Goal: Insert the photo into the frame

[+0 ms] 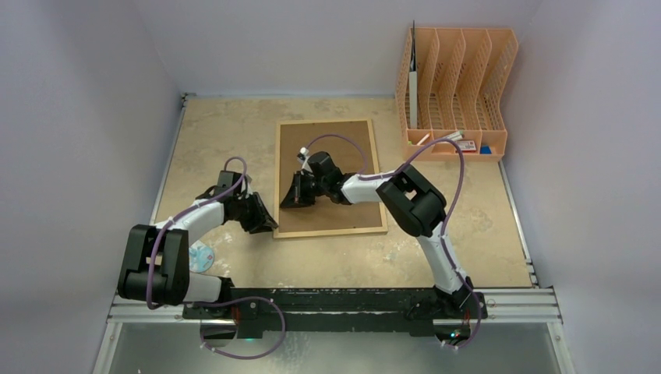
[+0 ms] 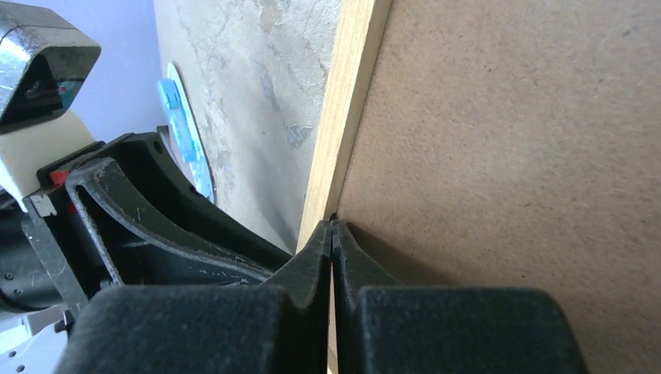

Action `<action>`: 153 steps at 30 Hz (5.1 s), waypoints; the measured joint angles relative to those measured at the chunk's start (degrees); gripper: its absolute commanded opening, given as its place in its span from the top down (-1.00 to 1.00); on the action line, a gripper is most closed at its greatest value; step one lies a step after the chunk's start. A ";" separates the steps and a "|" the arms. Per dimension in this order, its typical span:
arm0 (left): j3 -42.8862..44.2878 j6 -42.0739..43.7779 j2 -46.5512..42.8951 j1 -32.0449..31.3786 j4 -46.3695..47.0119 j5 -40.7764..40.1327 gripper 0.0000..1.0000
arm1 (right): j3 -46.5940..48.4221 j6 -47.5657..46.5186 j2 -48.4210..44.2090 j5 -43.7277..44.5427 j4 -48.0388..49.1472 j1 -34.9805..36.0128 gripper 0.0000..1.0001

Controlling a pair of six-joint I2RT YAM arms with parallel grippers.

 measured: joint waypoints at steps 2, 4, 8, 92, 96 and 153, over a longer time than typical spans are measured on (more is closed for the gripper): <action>0.00 -0.04 0.00 0.00 0.00 -0.02 0.51 | -0.48 -0.04 -0.07 -0.31 0.31 -0.33 1.00; 0.04 -0.13 0.02 0.00 -0.04 -0.07 0.51 | -0.61 -0.09 -0.15 -0.31 0.31 -0.46 1.00; 0.24 -0.31 0.15 -0.02 -0.26 -0.11 0.51 | -0.61 -0.11 -0.15 -0.28 0.28 -0.48 1.00; 0.74 -0.17 2.82 0.02 3.74 1.57 0.51 | -4.31 8.00 6.05 -13.25 26.43 -2.75 1.00; 0.76 -0.13 2.82 0.04 3.74 1.60 0.51 | -3.02 7.58 6.62 -13.53 25.18 -2.73 1.00; 1.81 0.09 3.82 0.28 2.56 1.90 0.57 | 4.90 -7.41 4.07 -9.09 -0.28 -1.51 0.66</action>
